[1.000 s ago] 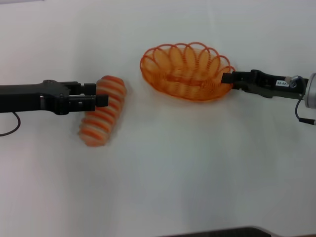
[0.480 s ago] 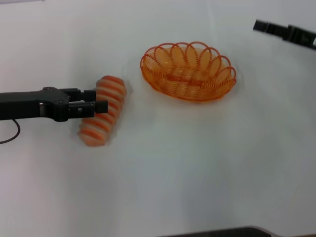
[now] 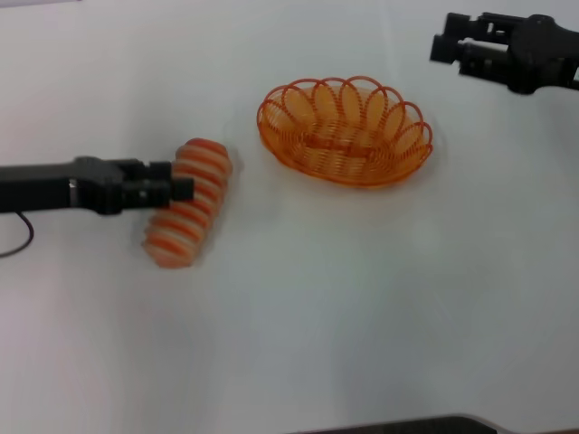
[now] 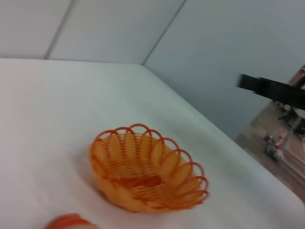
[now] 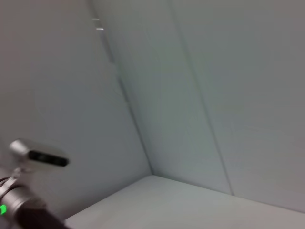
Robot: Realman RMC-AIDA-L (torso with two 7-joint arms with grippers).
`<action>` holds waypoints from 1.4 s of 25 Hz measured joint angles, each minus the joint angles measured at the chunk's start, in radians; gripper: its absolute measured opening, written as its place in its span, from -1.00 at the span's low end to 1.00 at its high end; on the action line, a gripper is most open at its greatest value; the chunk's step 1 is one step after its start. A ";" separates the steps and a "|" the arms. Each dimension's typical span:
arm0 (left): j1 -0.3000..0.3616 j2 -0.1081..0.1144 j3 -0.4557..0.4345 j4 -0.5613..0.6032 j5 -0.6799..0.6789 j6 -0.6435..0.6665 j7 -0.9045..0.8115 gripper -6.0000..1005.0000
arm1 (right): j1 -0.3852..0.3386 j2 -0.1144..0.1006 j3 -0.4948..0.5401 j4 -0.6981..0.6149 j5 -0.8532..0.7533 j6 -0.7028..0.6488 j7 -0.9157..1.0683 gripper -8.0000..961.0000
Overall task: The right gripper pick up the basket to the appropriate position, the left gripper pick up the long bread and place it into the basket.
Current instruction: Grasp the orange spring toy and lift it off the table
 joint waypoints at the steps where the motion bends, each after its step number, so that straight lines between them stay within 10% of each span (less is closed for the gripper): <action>1: 0.000 0.000 0.000 0.000 0.000 0.000 0.000 0.38 | 0.000 0.005 0.000 0.000 0.000 -0.014 -0.024 0.13; 12: 0.000 -0.077 0.384 0.401 0.042 -0.149 -0.533 0.38 | -0.028 0.058 -0.017 0.013 -0.007 0.059 -0.153 0.13; 20: -0.038 -0.085 0.693 0.534 0.274 -0.269 -0.893 0.38 | -0.039 0.059 -0.014 0.030 -0.007 0.075 -0.175 0.13; 35: -0.106 -0.087 0.816 0.476 0.354 -0.251 -1.023 0.38 | -0.035 -0.001 -0.061 0.024 -0.170 0.048 -0.121 0.13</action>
